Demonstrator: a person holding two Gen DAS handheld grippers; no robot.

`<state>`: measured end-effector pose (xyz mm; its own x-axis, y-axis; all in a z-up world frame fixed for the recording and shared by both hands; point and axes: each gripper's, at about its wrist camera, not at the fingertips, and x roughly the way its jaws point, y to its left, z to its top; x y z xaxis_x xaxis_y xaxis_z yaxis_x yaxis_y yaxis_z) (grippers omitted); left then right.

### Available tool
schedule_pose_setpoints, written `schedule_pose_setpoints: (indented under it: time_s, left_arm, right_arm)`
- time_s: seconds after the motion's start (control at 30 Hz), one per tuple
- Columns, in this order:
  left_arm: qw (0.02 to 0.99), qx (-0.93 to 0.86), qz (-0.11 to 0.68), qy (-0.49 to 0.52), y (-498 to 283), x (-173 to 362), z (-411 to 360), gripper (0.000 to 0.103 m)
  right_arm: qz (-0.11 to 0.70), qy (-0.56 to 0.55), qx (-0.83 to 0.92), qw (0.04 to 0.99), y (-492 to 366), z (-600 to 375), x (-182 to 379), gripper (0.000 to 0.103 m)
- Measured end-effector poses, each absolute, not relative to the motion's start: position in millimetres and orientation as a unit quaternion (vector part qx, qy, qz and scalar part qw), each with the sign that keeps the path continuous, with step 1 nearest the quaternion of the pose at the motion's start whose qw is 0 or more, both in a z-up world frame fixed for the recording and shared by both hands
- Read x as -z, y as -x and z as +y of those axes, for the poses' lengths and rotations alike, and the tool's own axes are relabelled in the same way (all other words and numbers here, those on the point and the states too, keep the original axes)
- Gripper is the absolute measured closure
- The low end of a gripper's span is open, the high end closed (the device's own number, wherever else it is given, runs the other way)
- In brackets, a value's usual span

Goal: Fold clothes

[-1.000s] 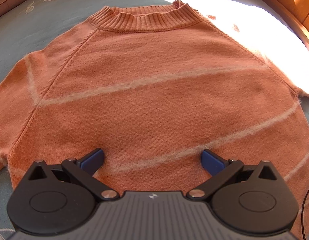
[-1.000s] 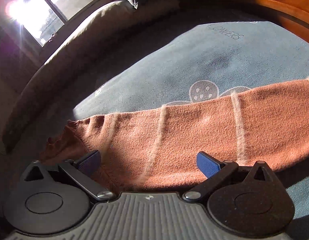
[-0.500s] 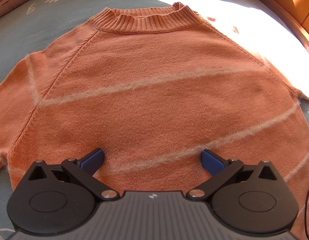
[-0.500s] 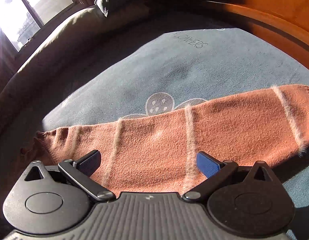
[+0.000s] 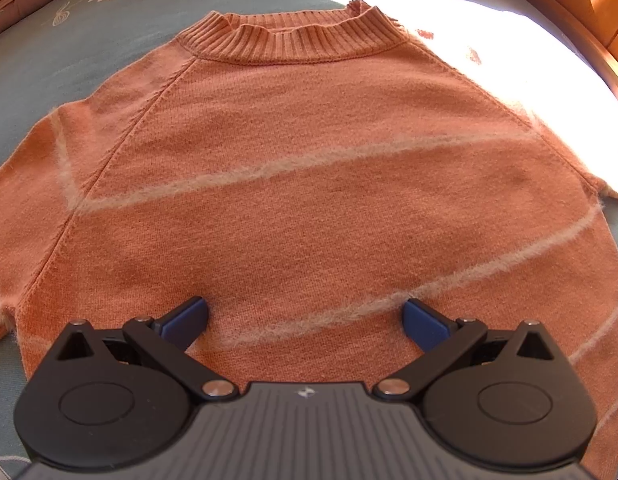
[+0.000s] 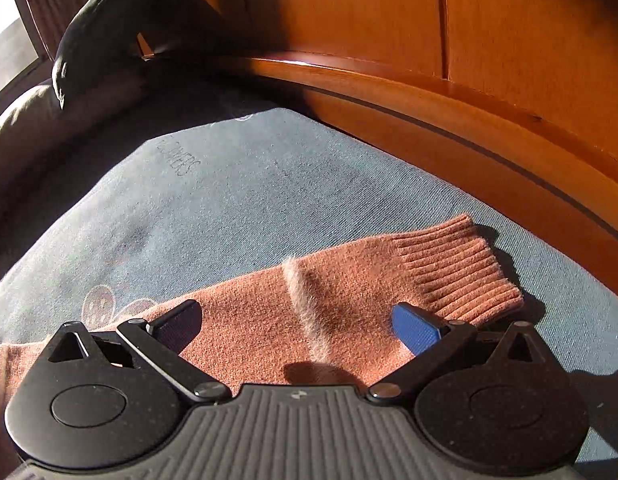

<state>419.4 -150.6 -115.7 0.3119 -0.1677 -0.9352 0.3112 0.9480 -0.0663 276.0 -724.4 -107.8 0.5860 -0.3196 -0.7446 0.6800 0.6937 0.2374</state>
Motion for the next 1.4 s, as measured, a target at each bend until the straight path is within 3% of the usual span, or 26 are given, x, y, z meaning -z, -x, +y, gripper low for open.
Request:
schedule_pose_setpoints:
  time_s: [0.17, 0.47, 0.7, 0.97, 1.4]
  left_arm:
    - [0.806, 0.147, 0.57, -0.064, -420, 116, -151, 0.0]
    - [0.808, 0.145, 0.569, -0.055, -418, 121, -148, 0.0]
    - [0.799, 0.16, 0.577, -0.054, -420, 118, -145, 0.0]
    - [0.791, 0.18, 0.582, -0.053, -423, 111, -139, 0.001]
    - [0.857, 0.235, 0.453, -0.073, -468, 87, -109, 0.001]
  right_arm:
    - [0.363, -0.257, 0.313, 0.839, -278, -730, 103, 0.0]
    - [0.39, -0.219, 0.193, 0.873, -343, -682, 99, 0.0]
    - [0.404, -0.233, 0.251, 0.848, -335, -684, 87, 0.0]
    - [0.417, -0.237, 0.14, 0.866, -368, -573, 57, 0.0]
    - [0.457, -0.078, -0.059, 0.884, -443, -355, 93, 0.0]
